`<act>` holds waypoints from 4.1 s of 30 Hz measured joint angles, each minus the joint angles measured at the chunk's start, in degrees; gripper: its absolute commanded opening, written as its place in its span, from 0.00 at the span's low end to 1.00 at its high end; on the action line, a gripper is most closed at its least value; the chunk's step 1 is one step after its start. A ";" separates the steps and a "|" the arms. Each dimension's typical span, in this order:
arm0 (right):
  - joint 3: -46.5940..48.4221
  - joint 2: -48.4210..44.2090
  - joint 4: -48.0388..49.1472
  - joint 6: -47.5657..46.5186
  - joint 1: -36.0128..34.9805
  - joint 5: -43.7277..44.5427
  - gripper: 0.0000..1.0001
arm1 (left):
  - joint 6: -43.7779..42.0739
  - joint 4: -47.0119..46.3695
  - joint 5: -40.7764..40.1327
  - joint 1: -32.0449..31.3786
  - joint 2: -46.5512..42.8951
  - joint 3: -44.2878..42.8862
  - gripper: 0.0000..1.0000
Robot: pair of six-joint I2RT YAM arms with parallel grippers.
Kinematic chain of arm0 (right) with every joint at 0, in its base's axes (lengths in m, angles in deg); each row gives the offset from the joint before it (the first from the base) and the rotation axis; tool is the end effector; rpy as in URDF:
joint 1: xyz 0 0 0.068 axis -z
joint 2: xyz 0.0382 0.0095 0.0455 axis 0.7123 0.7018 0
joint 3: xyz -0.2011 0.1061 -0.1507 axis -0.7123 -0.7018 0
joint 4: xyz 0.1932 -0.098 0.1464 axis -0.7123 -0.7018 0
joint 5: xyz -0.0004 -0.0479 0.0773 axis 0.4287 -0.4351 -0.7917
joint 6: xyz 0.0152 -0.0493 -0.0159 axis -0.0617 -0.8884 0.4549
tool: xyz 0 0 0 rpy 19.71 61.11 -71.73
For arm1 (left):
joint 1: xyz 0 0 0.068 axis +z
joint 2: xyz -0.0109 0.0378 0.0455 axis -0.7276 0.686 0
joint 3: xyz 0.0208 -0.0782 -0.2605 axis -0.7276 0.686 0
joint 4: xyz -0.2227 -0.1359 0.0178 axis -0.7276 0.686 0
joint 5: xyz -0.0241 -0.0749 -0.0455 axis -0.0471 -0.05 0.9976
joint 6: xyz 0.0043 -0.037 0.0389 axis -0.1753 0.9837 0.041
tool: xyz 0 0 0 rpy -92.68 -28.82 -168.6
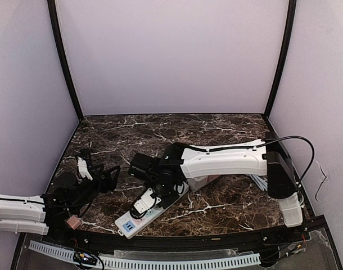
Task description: Insert the plug
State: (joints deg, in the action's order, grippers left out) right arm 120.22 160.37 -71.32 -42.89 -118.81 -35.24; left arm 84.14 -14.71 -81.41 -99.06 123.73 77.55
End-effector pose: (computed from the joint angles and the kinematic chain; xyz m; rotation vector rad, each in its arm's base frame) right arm 0.1341 0.4352 0.2026 -2.5997 1.1564 -0.1153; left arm 0.1112 -0.1167 0.1809 -0.0089 1.6520 -0.6605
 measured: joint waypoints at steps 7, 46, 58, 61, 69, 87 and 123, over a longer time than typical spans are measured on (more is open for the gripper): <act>-7.69 -5.29 -0.37 3.96 -2.82 -1.03 0.00 | 0.02 0.00 1.31 0.00 -0.04 0.00 0.91; 1.25 2.60 2.69 4.28 -2.12 -1.44 0.99 | 0.04 -0.02 1.68 0.00 -0.15 0.04 0.90; -6.29 -2.54 5.31 6.62 -1.88 -1.88 0.98 | 0.02 -0.02 1.64 0.00 -0.37 0.04 0.91; -9.51 -4.13 4.87 7.41 -1.88 -2.08 0.99 | 0.02 -0.02 1.64 0.00 -0.37 0.04 0.91; -18.53 -13.53 8.09 10.01 -1.49 -3.19 0.99 | -0.24 0.04 1.92 0.00 0.57 0.04 0.94; -57.44 -44.96 49.53 28.72 -1.25 4.15 0.99 | -1.68 4.15 5.92 0.00 12.26 -6.14 0.99; -65.55 -48.96 66.42 72.94 12.55 24.22 0.99 | 44.85 91.49 -0.68 1.20 19.67 -40.48 0.99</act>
State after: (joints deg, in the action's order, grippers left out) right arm 54.67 111.41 -4.90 30.05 -106.26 -11.02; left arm 128.99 76.79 -82.09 -97.86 143.40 37.07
